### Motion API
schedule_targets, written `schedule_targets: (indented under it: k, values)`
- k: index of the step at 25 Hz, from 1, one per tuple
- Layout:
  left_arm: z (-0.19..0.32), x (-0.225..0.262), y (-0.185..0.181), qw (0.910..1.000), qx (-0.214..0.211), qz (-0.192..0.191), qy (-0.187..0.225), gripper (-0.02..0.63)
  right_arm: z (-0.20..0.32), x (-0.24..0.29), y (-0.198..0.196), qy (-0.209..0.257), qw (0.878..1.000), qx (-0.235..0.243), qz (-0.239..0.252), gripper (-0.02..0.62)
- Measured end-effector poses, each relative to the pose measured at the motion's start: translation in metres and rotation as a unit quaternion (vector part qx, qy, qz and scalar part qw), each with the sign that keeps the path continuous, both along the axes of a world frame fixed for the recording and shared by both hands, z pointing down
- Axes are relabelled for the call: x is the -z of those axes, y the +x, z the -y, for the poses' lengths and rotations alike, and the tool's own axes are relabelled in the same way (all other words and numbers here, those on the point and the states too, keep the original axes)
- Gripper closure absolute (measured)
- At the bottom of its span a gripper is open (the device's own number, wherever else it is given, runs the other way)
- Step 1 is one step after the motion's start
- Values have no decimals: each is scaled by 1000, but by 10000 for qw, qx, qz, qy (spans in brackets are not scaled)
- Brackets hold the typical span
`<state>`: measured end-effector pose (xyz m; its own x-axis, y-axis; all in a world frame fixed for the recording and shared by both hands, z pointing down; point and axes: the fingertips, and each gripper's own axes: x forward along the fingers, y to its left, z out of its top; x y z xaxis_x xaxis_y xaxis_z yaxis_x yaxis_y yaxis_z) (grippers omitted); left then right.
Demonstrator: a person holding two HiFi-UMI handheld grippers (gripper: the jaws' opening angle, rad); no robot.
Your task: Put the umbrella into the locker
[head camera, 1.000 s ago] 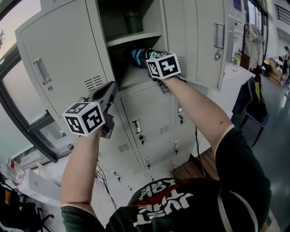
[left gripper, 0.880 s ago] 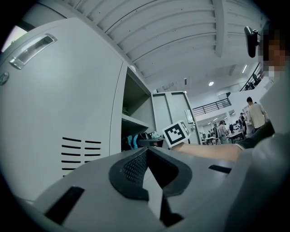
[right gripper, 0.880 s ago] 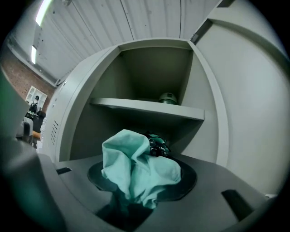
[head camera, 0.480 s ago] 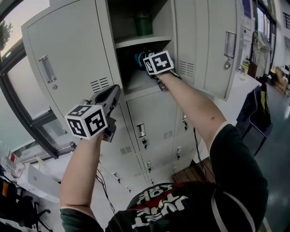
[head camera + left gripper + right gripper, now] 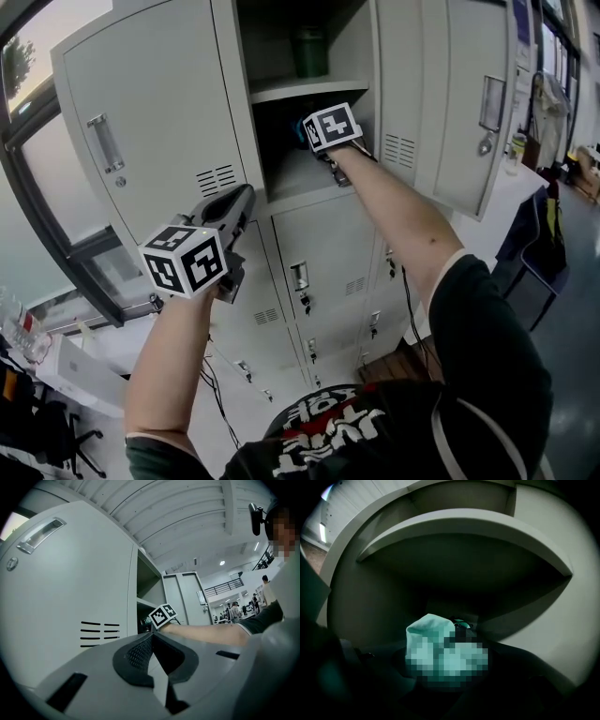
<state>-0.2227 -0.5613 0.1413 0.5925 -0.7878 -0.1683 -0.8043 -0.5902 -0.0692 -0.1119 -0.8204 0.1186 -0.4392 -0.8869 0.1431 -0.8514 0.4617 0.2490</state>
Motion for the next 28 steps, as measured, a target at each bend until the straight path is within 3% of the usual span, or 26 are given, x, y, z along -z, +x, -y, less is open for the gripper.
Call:
schedule_targets:
  k: [13,28]
  values:
    - [10,10,-4,9999,-1,87,58,597,48,-13,-3,-316,9991,-275,-113,373]
    - [23,19,-1,9998,3,195,69,597,74,-29,-8,-568,9980,-229,-182,365]
